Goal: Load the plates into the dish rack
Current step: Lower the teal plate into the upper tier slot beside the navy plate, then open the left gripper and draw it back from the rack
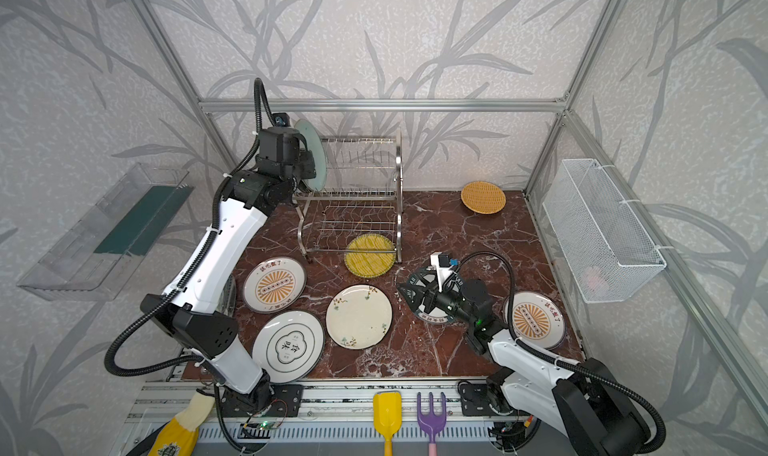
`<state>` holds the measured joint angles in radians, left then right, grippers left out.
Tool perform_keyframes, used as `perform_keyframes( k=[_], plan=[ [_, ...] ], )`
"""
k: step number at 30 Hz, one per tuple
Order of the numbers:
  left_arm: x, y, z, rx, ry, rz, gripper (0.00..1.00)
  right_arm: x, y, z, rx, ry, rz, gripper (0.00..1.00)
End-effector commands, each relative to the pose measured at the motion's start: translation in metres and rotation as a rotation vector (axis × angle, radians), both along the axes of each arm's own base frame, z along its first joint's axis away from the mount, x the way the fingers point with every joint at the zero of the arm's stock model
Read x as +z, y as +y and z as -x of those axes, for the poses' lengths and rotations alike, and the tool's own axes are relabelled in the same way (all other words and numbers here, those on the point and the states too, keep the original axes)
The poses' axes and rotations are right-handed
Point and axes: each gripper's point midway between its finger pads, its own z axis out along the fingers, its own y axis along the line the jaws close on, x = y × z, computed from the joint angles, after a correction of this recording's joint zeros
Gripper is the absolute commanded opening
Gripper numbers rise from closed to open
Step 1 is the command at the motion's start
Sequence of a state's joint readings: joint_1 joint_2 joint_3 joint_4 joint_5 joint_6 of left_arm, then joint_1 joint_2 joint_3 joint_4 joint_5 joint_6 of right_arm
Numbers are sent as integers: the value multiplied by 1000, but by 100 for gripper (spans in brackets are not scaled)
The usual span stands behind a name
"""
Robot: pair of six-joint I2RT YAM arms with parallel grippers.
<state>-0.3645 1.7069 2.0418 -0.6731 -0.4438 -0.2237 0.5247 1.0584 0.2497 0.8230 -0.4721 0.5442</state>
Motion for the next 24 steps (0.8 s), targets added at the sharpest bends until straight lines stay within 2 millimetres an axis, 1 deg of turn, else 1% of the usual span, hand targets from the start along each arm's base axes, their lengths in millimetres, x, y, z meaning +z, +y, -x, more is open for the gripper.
perform_keyframes(
  k=[1,9,13,16,19,21,22,23,24],
  plan=[
    [26,-1,12,-19,-50,44,33,24,3,-2,2,-68,-20,99],
    [52,-4,26,-60,-86,87,48,25,2,-2,2,-72,-18,99],
    [64,-3,32,-70,-99,97,52,26,3,-1,7,-74,-20,99],
    [75,-5,41,-95,-115,129,55,26,2,-1,1,-78,-17,99],
    [91,-14,55,-166,-140,194,60,27,1,0,-1,-82,-16,99],
    [99,-23,67,-231,-153,247,69,27,0,0,-4,-83,-14,99],
    [101,-27,73,-268,-158,272,75,27,0,0,-6,-84,-12,99],
    [100,-32,79,-301,-158,291,84,27,0,-1,-10,-85,-10,99],
    [99,-35,85,-328,-158,308,90,27,-1,-1,-10,-86,-10,99]
  ],
)
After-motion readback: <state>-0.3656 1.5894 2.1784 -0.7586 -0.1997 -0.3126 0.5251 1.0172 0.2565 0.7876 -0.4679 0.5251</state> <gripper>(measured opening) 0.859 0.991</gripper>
